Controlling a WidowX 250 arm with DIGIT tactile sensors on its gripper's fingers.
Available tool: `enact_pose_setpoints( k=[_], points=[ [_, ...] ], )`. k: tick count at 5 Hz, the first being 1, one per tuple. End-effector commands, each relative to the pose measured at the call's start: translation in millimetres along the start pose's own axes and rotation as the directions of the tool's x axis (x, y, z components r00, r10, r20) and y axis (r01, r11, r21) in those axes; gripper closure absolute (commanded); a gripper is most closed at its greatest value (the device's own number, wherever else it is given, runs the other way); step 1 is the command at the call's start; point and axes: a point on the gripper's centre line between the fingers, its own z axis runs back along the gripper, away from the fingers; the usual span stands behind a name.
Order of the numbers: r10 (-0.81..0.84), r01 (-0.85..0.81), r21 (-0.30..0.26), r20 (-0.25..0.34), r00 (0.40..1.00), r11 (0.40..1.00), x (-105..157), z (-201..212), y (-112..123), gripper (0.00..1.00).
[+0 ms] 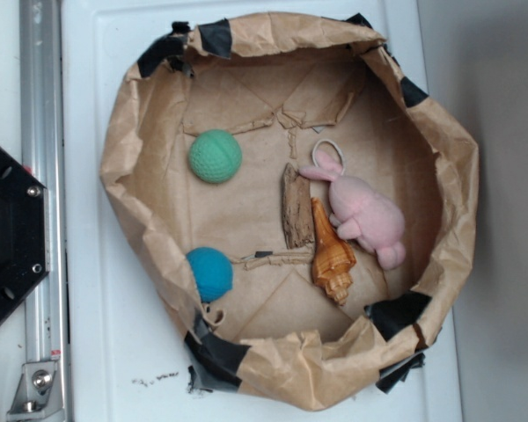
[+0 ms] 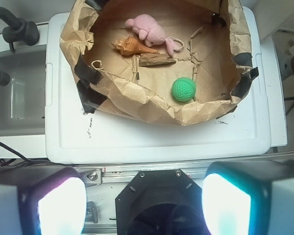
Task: Grab the shell.
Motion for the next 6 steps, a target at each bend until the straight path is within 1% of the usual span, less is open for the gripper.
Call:
enact_pose_setpoints(
  k=[1,2,3,4,5,6],
  points=[
    [0.000,0.000,0.000,0.000,1.000,1.000,0.0,0.0,0.0,0.00],
    [0.060,-0.067,0.153,0.054,0.997,0.986,41.4,-36.3,10.7,0.00],
    [-0.092,0.082,0.089,0.119,0.989,0.993,84.5,-54.8,10.0,0.00],
    [-0.205,0.198,0.064,0.125,0.971,0.978,115.5,-78.1,9.7,0.00],
    [-0.423,0.429,-0.003,0.147,0.894,0.904,138.8,-116.9,5.3,0.00],
    [-0.620,0.636,-0.041,0.181,0.763,0.770,150.6,-150.7,-2.6,0.00]
  ],
)
